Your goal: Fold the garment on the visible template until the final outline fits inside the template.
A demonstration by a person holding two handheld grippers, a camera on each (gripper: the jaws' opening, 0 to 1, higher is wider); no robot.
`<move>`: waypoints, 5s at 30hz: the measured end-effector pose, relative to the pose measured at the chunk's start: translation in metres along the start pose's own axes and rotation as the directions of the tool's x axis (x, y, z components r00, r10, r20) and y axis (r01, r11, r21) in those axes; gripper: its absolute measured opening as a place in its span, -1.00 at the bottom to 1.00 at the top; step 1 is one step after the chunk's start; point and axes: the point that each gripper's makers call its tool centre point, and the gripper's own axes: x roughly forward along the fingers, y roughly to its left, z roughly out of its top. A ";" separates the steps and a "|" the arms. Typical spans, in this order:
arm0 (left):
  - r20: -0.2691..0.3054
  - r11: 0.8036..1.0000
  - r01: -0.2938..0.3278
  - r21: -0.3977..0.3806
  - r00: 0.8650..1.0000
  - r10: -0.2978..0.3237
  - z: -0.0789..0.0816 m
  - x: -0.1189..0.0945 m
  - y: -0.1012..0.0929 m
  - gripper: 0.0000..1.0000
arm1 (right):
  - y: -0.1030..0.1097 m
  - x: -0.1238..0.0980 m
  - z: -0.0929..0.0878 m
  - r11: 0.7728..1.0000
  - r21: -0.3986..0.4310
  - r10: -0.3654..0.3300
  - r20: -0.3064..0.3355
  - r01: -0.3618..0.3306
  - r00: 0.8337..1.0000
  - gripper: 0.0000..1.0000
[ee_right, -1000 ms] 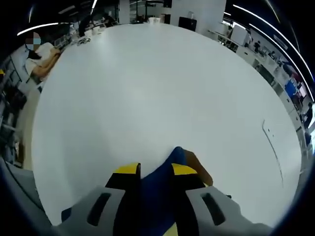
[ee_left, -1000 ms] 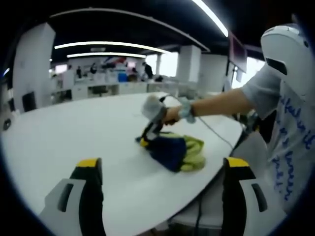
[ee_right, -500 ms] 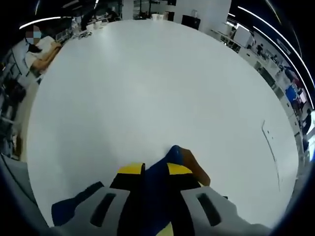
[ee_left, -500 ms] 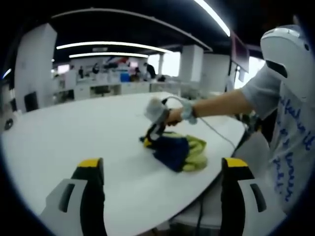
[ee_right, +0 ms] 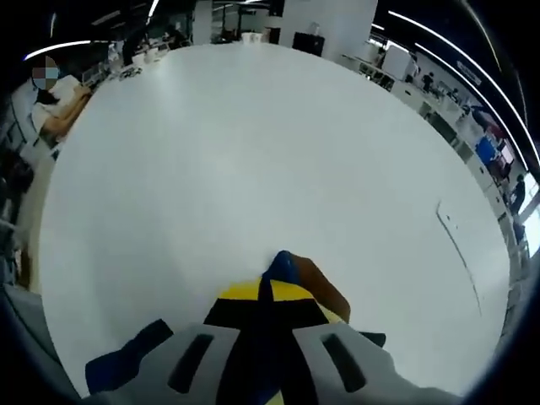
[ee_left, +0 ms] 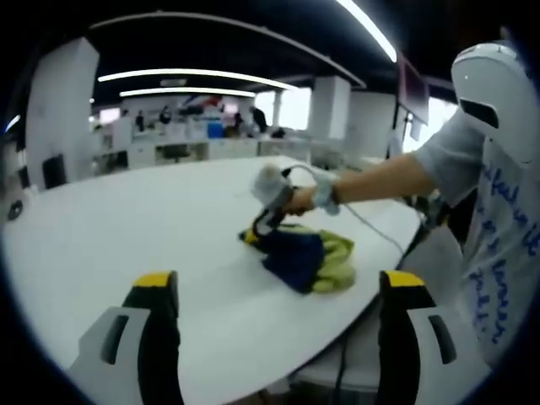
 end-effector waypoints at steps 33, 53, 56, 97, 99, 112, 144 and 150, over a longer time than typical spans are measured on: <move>-0.080 0.983 0.128 0.130 0.990 -0.118 0.016 0.022 -0.045 0.89 | 0.020 -0.178 -0.042 0.976 0.207 -0.138 0.349 0.068 0.927 -0.97; -0.140 0.964 0.184 0.194 0.977 -0.158 0.020 0.046 -0.072 0.85 | 0.011 -0.265 -0.124 0.919 0.347 -0.309 0.345 0.185 0.886 -0.97; -0.163 0.961 0.199 0.191 0.972 -0.169 0.014 0.051 -0.080 0.84 | 0.009 -0.278 -0.135 0.897 0.408 -0.328 0.358 0.169 0.874 -0.97; -0.426 0.794 0.510 0.330 0.831 -0.357 0.051 0.163 -0.164 0.39 | -0.012 -0.337 -0.297 0.736 0.612 -0.483 0.175 0.289 0.858 -0.98; -0.445 0.780 0.524 0.343 0.822 -0.356 0.049 0.175 -0.167 0.31 | -0.009 -0.338 -0.301 0.727 0.626 -0.484 0.175 0.282 0.858 -0.98; -0.540 0.713 0.634 0.298 0.728 -0.421 0.040 0.242 -0.202 -0.09 | -0.005 -0.339 -0.323 0.704 0.659 -0.480 0.167 0.265 0.861 -0.97; -0.798 0.623 0.724 0.296 0.546 -0.256 -0.022 0.327 -0.224 -0.35 | 0.002 -0.340 -0.336 0.723 0.672 -0.427 0.250 0.162 0.869 -0.97; -0.835 0.601 0.744 0.293 0.504 -0.218 -0.036 0.330 -0.226 -0.36 | 0.007 -0.336 -0.343 0.727 0.668 -0.413 0.243 0.157 0.878 -0.97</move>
